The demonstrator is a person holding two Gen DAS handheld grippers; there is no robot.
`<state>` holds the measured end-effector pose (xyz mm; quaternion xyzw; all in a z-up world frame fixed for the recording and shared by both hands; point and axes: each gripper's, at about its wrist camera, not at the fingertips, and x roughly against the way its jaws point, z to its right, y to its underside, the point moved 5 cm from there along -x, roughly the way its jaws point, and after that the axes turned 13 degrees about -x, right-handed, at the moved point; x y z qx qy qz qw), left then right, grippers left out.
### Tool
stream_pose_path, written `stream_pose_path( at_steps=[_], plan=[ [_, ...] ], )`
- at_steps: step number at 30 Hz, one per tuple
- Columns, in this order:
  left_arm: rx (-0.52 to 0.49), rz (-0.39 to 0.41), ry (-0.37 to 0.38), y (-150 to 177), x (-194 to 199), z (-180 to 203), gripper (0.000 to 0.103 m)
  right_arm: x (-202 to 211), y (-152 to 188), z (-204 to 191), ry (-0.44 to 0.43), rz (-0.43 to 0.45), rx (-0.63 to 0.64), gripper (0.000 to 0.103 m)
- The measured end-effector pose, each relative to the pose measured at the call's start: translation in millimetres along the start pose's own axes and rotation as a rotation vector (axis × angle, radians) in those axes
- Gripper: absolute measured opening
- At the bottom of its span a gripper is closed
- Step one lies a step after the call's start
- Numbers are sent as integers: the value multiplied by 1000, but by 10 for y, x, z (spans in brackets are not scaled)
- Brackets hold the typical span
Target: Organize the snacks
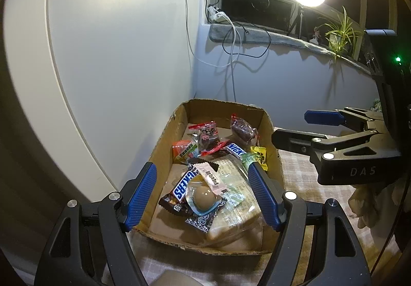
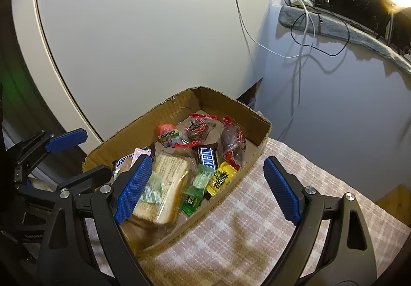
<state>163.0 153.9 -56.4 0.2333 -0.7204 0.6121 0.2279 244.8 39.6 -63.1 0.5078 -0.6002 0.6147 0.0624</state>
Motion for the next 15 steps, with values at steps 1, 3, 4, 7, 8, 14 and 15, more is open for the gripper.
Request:
stream_pose_path(
  at_steps=[1, 3, 4, 7, 8, 14, 15],
  plan=[
    [-3, 3, -1, 3, 22, 15, 74, 26, 17, 8, 3, 5, -1, 91],
    [-2, 6, -5, 11, 51, 32, 74, 81, 46, 22, 9, 17, -4, 91],
    [0, 8, -8, 16, 65, 36, 74, 104, 54, 29, 11, 22, -6, 91],
    [9, 12, -12, 36, 115, 52, 80, 205, 90, 58, 20, 42, -10, 91],
    [11, 15, -14, 40, 130, 55, 80, 229, 100, 64, 24, 46, -9, 91],
    [14, 20, -22, 53, 195, 88, 80, 392, 171, 96, 48, 69, -1, 91],
    [13, 20, -23, 55, 207, 98, 80, 413, 183, 98, 50, 70, -1, 91]
  ],
)
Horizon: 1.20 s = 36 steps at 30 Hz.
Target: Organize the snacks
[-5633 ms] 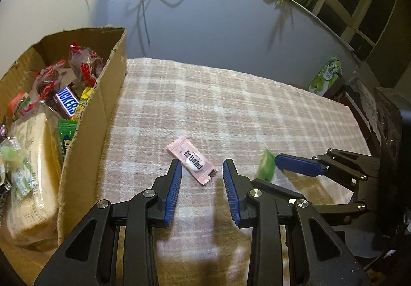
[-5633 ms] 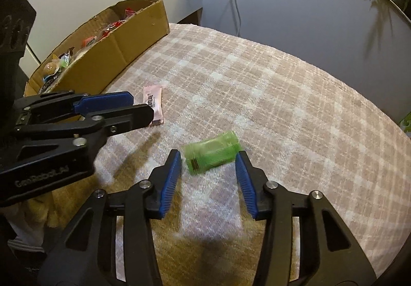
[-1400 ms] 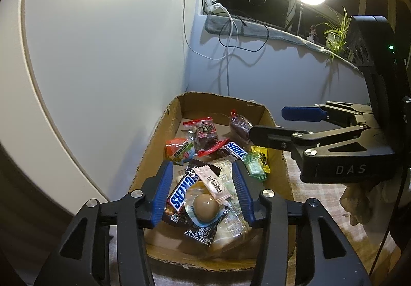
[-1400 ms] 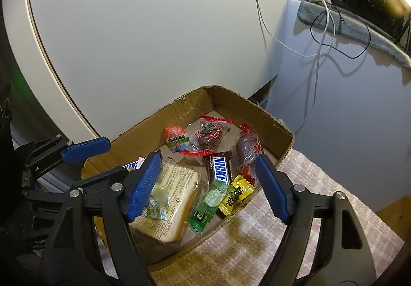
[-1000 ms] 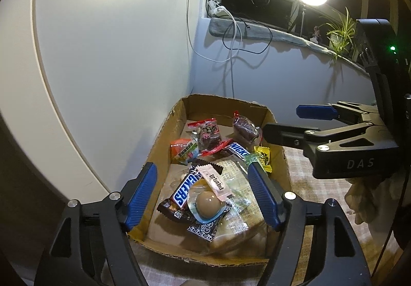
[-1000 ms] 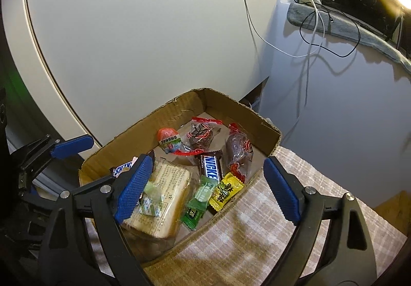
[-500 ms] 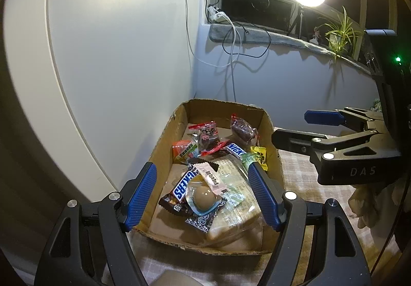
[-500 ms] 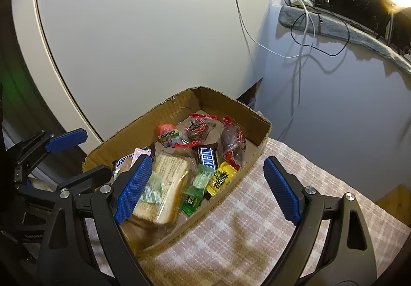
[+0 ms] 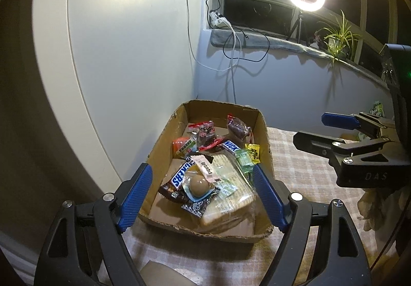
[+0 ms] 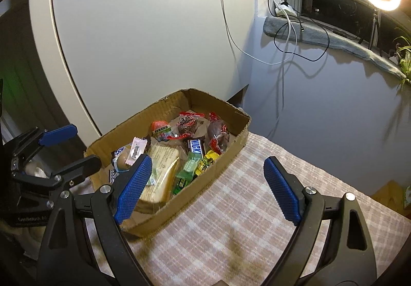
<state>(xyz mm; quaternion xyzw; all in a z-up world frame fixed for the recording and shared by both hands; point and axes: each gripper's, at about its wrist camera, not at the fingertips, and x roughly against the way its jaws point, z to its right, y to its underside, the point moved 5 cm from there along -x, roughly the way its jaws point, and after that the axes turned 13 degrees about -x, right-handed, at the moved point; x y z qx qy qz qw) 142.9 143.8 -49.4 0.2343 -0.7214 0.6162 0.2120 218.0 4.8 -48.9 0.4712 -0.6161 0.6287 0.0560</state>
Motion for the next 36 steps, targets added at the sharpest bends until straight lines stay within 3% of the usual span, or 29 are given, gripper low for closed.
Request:
stream_pose_path(
  at_steps=[5, 7, 36],
  plan=[
    [-1, 7, 1, 11, 78, 55, 80, 99, 59, 13, 9, 12, 0, 94],
    [-3, 10, 2, 9, 97, 76, 80, 140, 75, 19, 8, 19, -4, 101],
    [-22, 40, 1, -14, 298, 230, 80, 462, 207, 126, 30, 57, -17, 101]
  ],
)
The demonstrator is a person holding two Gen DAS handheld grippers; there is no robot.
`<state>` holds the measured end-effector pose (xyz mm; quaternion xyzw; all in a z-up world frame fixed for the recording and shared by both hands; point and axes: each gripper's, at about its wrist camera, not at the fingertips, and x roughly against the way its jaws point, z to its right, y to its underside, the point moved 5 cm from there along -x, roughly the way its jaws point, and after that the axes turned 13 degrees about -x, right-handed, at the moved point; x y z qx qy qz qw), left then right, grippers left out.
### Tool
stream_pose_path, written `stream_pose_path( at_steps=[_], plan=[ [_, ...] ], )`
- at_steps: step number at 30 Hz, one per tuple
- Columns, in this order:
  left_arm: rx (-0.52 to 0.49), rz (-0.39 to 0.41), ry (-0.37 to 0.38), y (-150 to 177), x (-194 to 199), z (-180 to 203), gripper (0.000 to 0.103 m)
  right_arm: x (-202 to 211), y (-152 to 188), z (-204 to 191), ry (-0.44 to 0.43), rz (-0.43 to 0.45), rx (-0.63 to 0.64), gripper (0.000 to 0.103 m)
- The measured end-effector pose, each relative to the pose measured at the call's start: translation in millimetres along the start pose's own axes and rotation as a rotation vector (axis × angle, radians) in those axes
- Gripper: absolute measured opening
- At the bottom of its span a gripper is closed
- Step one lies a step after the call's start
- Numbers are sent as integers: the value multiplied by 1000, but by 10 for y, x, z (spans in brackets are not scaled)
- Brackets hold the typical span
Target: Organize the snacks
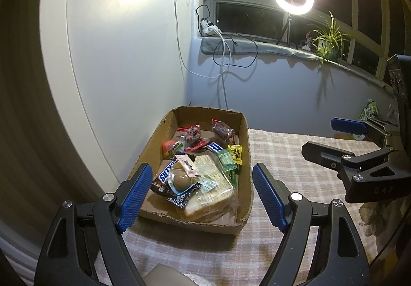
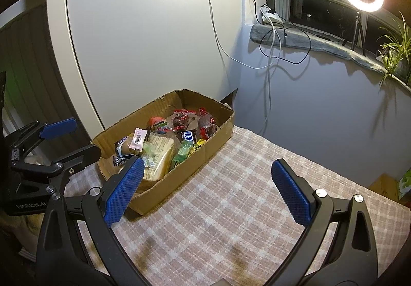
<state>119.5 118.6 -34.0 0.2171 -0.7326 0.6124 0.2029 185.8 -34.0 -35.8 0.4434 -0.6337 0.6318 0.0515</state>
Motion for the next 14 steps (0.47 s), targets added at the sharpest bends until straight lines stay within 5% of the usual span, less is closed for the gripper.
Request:
stream_pose_path(
  at_steps=[14],
  plan=[
    [-10, 15, 11, -11, 20, 59, 80, 20, 36, 42, 14, -6, -3, 101]
  ],
)
